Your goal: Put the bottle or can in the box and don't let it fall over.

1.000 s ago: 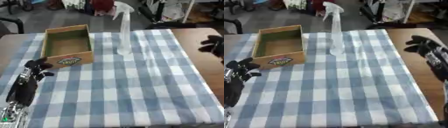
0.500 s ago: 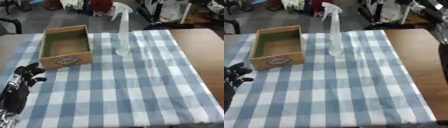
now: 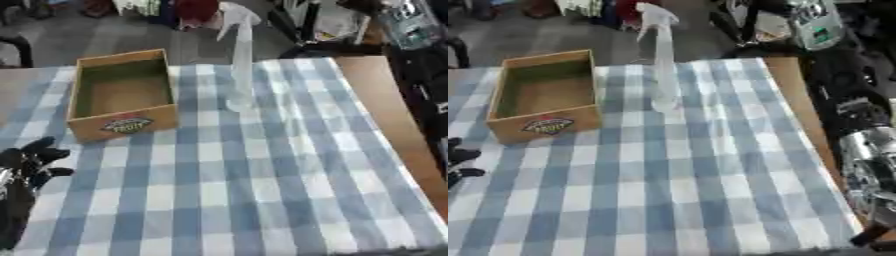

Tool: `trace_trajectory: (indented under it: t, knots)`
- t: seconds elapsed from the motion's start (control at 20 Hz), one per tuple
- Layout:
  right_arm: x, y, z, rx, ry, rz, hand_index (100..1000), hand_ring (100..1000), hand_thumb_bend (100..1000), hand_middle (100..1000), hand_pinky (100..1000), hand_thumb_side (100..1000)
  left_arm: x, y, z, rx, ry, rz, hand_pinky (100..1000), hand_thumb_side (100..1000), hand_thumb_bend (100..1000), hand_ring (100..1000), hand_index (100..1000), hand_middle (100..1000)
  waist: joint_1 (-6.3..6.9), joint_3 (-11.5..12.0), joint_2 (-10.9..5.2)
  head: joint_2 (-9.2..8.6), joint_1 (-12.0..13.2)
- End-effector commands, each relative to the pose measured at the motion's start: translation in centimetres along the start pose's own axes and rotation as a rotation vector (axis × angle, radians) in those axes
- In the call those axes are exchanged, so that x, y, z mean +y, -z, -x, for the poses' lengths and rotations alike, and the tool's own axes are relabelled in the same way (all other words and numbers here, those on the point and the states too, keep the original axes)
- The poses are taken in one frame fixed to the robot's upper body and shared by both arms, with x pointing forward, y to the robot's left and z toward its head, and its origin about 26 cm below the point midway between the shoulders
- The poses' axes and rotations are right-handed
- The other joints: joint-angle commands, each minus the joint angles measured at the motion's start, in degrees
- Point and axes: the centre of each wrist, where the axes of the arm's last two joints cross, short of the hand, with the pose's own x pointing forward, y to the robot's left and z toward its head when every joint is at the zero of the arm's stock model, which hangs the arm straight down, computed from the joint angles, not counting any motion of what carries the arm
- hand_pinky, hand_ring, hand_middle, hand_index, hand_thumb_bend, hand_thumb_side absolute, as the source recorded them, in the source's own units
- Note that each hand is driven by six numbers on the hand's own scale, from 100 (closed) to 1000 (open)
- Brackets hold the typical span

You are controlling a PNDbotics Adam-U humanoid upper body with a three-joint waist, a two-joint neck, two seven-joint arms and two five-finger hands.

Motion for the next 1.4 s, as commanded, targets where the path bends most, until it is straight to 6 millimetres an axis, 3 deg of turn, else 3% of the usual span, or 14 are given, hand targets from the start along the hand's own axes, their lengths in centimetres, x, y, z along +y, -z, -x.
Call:
trace_trajectory:
  t: [0.05,0.2,0.65,1.4]
  knots:
    - [-1.1,1.5,-1.2,0.003,-0.074,-0.015,953,912,100,860,961,758,0.2,0.8,-1.2,-0.043,0.019,0.033,688,988,155,813,854,647,0.0,0.6,-0.43,-1.16,-1.6]
    - [-0.6,2.5,-1.8,0.008,-0.108,-0.037,971,945,100,884,1000,768,0.1,1.1,-1.4,-0.053,0.016,0.045,688,987,155,813,854,647,-0.19,1.5,-0.21,-1.5,-2.7]
    - [0.0,3.9,-2.5,0.055,-0.229,-0.123,996,974,100,914,1000,776,-0.2,2.1,-2.0,-0.082,0.008,0.08,687,981,156,813,854,647,-1.04,4.0,0.32,-3.33,-5.5]
    - [1.4,4.5,-2.1,0.138,-0.28,-0.25,994,910,100,883,960,842,-0.5,2.9,-2.6,-0.105,0.006,0.108,686,978,156,813,853,647,-1.69,5.7,0.99,-4.38,-7.2]
